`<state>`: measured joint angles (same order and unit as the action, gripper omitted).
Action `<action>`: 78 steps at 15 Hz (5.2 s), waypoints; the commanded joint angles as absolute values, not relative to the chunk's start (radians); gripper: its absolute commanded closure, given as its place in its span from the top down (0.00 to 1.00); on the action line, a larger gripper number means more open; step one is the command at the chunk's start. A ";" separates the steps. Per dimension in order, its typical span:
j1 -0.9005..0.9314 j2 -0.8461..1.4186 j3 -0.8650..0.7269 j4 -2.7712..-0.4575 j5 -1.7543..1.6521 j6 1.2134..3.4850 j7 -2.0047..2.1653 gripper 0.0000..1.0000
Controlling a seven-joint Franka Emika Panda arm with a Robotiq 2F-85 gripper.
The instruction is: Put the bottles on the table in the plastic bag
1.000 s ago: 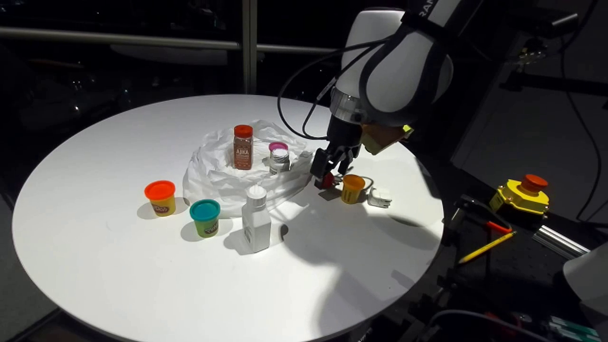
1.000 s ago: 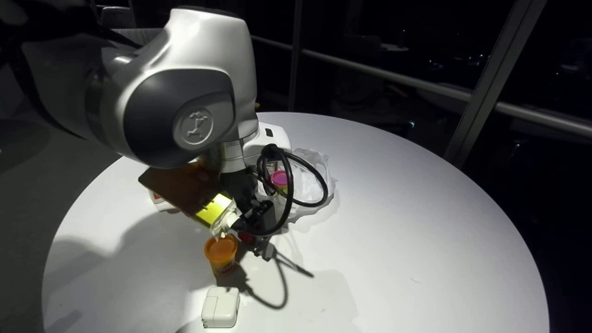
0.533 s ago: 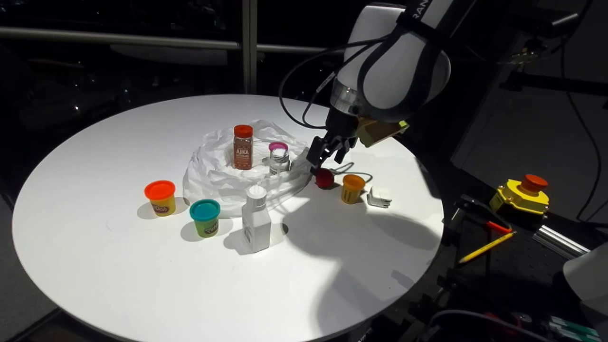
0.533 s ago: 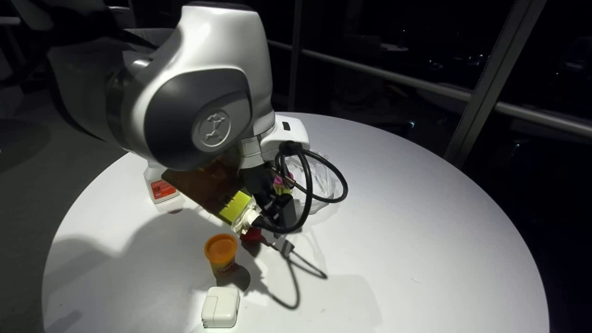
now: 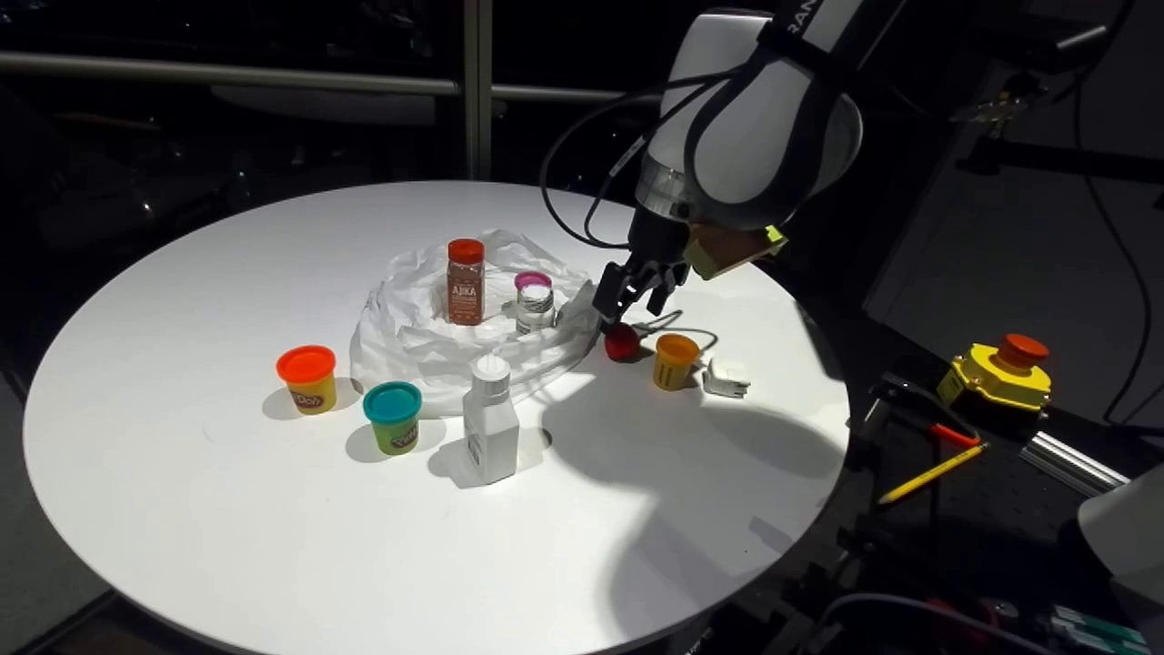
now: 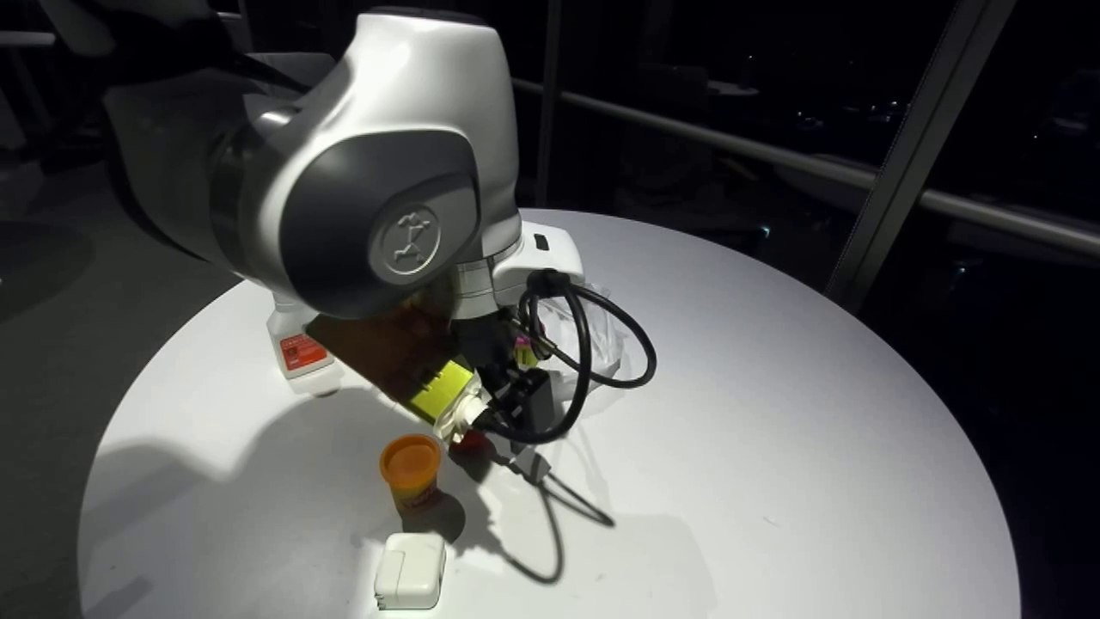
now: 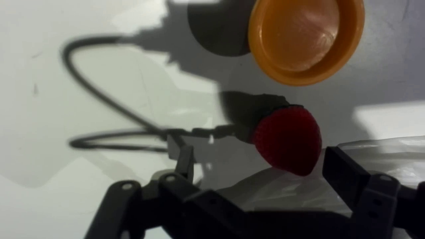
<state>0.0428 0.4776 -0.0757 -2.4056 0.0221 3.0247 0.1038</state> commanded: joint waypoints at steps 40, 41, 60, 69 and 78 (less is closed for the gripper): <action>0.213 0.605 -0.017 -1.979 0.119 2.866 0.347 0.99; 0.216 0.588 -0.011 -1.993 0.123 2.876 0.346 1.00; 0.017 0.082 -0.057 -2.397 0.121 2.277 0.124 1.00; 0.001 0.139 -0.004 -2.604 0.240 2.705 -0.059 1.00; 0.030 0.281 -0.023 -2.602 0.086 2.889 0.015 1.00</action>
<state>0.0205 0.2452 -0.0069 -2.6097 0.1520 2.8300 -0.0212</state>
